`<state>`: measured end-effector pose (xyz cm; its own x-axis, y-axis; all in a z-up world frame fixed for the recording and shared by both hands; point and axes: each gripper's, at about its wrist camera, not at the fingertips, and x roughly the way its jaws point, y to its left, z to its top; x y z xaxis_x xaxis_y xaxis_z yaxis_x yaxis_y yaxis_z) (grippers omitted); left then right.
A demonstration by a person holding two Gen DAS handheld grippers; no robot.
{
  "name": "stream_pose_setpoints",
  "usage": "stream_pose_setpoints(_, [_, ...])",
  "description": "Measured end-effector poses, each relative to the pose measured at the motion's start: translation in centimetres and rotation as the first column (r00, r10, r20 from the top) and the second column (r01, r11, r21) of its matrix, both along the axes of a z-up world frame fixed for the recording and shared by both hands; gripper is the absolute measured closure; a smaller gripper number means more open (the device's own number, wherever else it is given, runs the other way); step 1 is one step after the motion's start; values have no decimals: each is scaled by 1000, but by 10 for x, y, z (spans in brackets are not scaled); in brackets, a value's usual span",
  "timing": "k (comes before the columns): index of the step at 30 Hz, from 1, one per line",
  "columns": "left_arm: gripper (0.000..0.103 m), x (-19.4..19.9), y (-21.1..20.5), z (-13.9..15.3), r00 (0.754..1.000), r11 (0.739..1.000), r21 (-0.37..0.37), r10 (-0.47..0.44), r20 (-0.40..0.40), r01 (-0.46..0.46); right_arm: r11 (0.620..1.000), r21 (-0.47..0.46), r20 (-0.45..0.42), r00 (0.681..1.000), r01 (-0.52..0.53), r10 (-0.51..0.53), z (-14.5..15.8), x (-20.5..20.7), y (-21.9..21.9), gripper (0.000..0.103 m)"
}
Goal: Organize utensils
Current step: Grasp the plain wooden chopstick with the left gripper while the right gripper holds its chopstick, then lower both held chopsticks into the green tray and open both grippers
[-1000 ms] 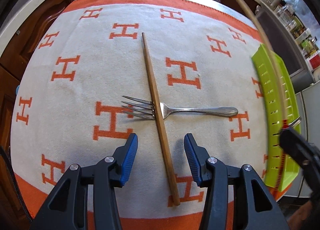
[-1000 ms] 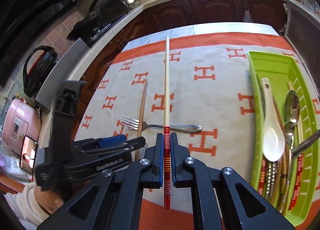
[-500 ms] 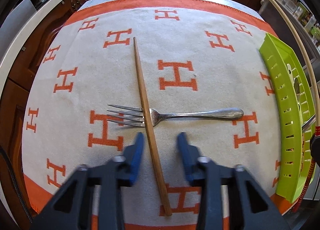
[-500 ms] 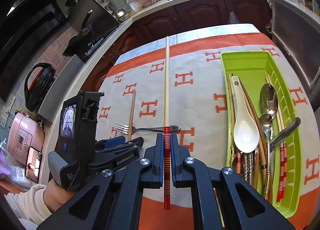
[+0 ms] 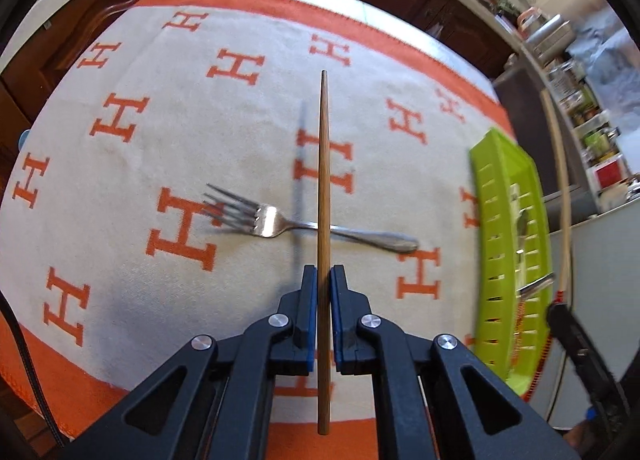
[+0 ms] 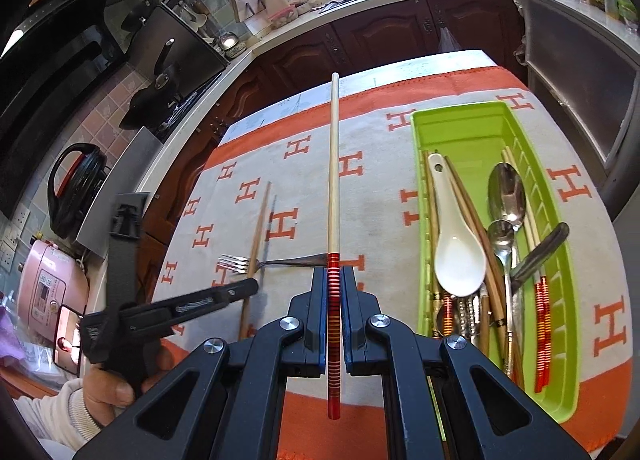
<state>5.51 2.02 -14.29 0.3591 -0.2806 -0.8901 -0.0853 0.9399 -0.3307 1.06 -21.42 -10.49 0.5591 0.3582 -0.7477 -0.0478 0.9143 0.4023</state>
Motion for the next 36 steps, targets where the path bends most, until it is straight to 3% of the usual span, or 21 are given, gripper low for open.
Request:
stream_pose_setpoints(8, [99, 4, -35, 41, 994, 992, -80, -93, 63, 98, 994, -32, 0, 995, 102, -102, 3, -14, -38, 98])
stream_pose_setpoints(18, [99, 8, -126, 59, 953, 952, -74, -292, 79, 298, 966, -219, -80, 984, 139, -159, -21, -2, -89, 97])
stream_pose_setpoints(22, [99, 8, -150, 51, 942, 940, -69, -332, 47, 334, 970, -175, -104, 976, 171, -191, -33, 0, -103, 94])
stream_pose_setpoints(27, [99, 12, -169, 40, 935, 933, -68, -354, 18, 354, 961, -83, -45, 962, 265, -270, -24, -9, -123, 94])
stream_pose_setpoints(36, [99, 18, -202, 24, 919, 918, -98, -391, -50, 385, 930, -4, -8, 930, 367, -367, -8, -23, -146, 94])
